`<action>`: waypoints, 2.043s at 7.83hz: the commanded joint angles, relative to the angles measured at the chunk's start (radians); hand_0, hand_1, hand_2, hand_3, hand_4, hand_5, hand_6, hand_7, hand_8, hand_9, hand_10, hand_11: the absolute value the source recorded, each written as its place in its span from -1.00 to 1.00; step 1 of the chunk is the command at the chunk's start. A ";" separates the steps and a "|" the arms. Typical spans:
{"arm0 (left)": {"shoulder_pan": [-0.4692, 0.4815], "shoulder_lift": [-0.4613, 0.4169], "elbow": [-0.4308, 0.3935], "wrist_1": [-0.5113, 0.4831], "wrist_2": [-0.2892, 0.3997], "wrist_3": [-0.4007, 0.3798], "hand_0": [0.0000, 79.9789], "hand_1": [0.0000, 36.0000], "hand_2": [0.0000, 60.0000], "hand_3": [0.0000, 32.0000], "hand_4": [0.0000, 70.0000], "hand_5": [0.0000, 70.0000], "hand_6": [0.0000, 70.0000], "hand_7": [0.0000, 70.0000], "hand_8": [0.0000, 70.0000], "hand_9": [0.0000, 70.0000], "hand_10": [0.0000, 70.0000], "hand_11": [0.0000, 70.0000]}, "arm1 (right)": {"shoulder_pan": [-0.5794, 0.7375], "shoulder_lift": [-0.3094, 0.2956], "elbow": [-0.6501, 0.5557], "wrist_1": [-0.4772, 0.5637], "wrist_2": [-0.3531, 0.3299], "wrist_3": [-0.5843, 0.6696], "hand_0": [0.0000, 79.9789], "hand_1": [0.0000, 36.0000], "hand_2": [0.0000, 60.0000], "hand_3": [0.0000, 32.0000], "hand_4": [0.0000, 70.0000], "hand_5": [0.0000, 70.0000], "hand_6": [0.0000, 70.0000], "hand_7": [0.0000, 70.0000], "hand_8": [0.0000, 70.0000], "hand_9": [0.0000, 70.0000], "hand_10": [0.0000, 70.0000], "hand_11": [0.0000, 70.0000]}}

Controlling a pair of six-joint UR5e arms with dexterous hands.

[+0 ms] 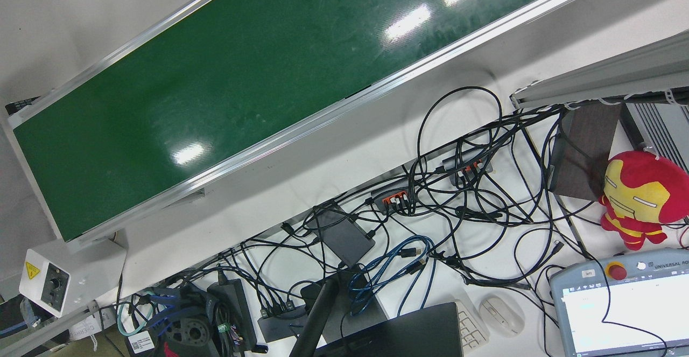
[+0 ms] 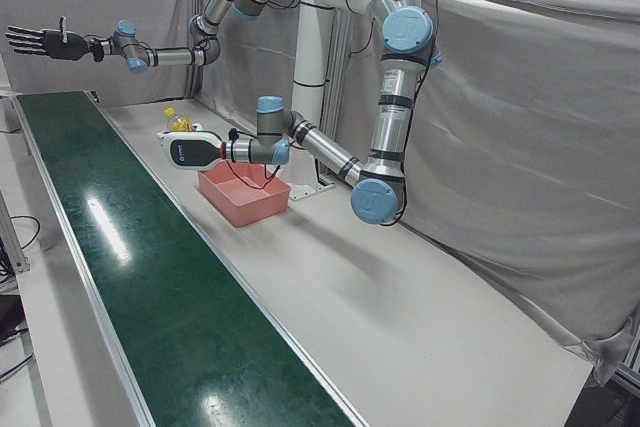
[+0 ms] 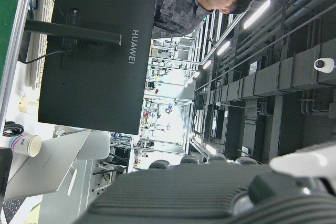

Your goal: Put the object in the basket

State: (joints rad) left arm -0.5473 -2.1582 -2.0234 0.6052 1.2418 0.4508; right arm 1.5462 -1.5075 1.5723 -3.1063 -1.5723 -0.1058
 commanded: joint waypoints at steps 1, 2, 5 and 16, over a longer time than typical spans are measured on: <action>0.211 -0.008 -0.046 0.056 -0.008 0.101 0.28 -0.18 0.56 -1.00 0.11 1.00 0.68 0.67 1.00 1.00 0.99 1.00 | 0.000 0.001 0.000 0.000 0.000 0.000 -1.00 -1.00 -1.00 -1.00 -1.00 -1.00 -1.00 -1.00 -1.00 -1.00 -1.00 -1.00; 0.257 -0.011 -0.044 0.054 -0.015 0.129 0.27 -0.18 0.55 -1.00 0.10 1.00 0.67 0.66 1.00 1.00 0.99 1.00 | 0.000 0.000 0.000 0.000 0.000 0.000 -1.00 -1.00 -1.00 -1.00 -1.00 -1.00 -1.00 -1.00 -1.00 -1.00 -1.00 -1.00; 0.262 -0.002 -0.035 0.056 -0.015 0.134 0.25 -0.30 0.32 -1.00 0.10 1.00 0.66 0.65 0.92 1.00 0.86 1.00 | 0.000 0.000 -0.002 0.000 0.002 0.000 -1.00 -1.00 -1.00 -1.00 -1.00 -1.00 -1.00 -1.00 -1.00 -1.00 -1.00 -1.00; 0.242 0.040 -0.083 0.117 -0.002 0.138 -1.00 -1.00 -1.00 -0.96 -1.00 -0.80 -1.00 -1.00 -0.95 -0.91 -0.95 -0.96 | 0.000 0.001 -0.002 0.000 0.000 0.000 -1.00 -1.00 -1.00 -1.00 -1.00 -1.00 -1.00 -1.00 -1.00 -1.00 -1.00 -1.00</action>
State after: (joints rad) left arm -0.2971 -2.1189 -2.0874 0.7159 1.2395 0.5890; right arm 1.5462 -1.5067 1.5708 -3.1063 -1.5723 -0.1058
